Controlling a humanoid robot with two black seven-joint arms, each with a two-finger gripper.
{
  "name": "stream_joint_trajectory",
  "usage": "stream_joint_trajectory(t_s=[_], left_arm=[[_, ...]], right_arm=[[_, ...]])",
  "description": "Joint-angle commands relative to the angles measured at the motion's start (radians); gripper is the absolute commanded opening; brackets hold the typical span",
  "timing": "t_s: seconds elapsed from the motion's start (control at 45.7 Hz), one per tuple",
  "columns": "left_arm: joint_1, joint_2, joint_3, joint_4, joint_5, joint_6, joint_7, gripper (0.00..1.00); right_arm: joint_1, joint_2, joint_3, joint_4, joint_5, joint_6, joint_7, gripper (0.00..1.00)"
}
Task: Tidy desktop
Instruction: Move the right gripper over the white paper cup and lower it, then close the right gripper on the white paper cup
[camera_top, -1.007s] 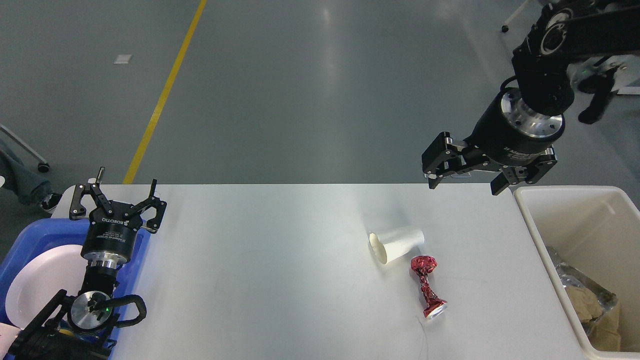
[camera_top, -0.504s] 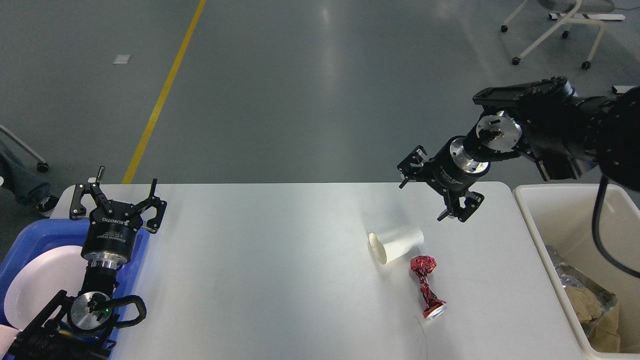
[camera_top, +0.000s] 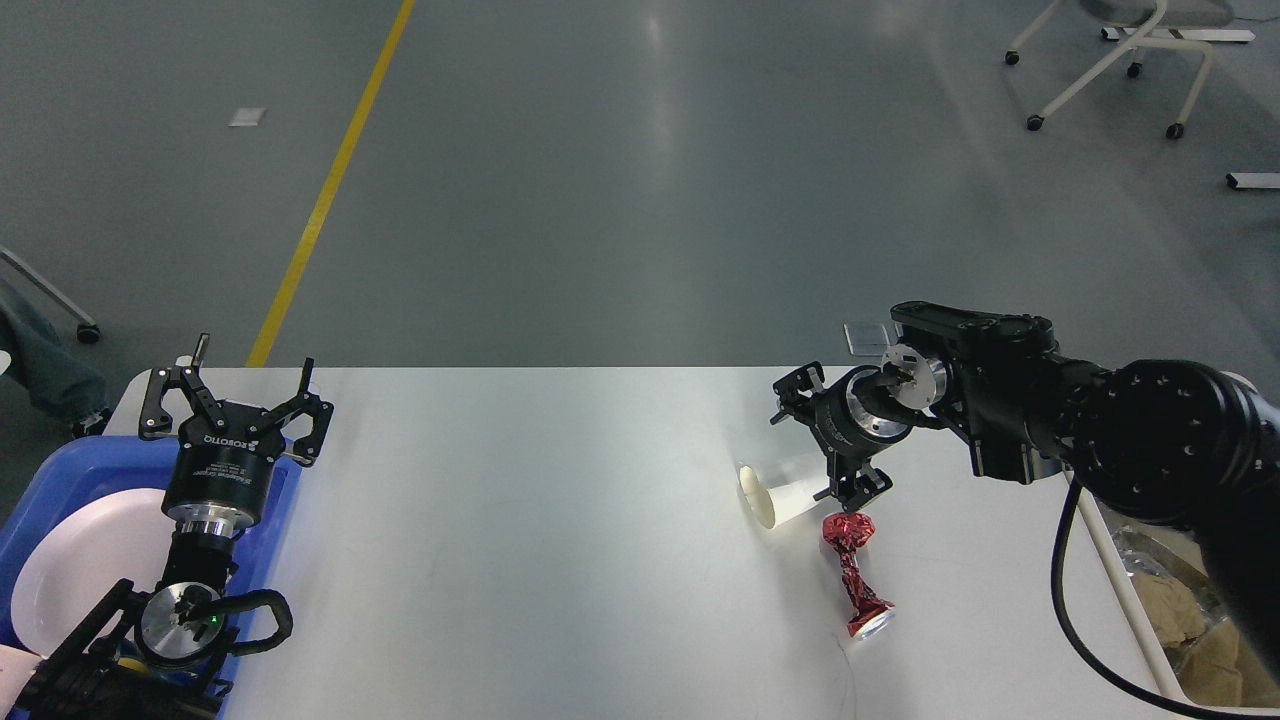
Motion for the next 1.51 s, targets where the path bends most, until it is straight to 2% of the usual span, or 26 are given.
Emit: stream_joint_trajectory(t_s=[0.0,0.241,0.591,0.942,1.139,1.226,1.489], left_arm=[[0.0,0.0,0.0,0.0,0.0,0.0,0.0,0.96],[0.0,0.0,0.0,0.0,0.0,0.0,0.0,0.96],[0.0,0.0,0.0,0.0,0.0,0.0,0.0,0.96],[0.0,0.0,0.0,0.0,0.0,0.0,0.0,0.96],[0.0,0.0,0.0,0.0,0.0,0.0,0.0,0.96],[0.0,0.0,0.0,0.0,0.0,0.0,0.0,0.96],[0.0,0.0,0.0,0.0,0.0,0.0,0.0,0.96]], right_arm=[[-0.031,0.015,0.014,-0.005,-0.015,-0.043,0.006,1.0],[-0.088,0.029,0.035,-0.009,-0.015,-0.169,0.024,1.0],[-0.135,0.029,0.14,-0.061,-0.015,-0.184,0.054,0.99],[-0.184,0.07,0.143,-0.078,-0.079,-0.247,0.17,0.98],[-0.194,0.073,0.143,-0.08,-0.082,-0.266,0.253,0.98],[-0.197,0.072,0.143,-0.08,-0.115,-0.275,0.265,0.96],[-0.207,0.076,0.143,-0.078,-0.187,-0.276,0.265,0.96]])
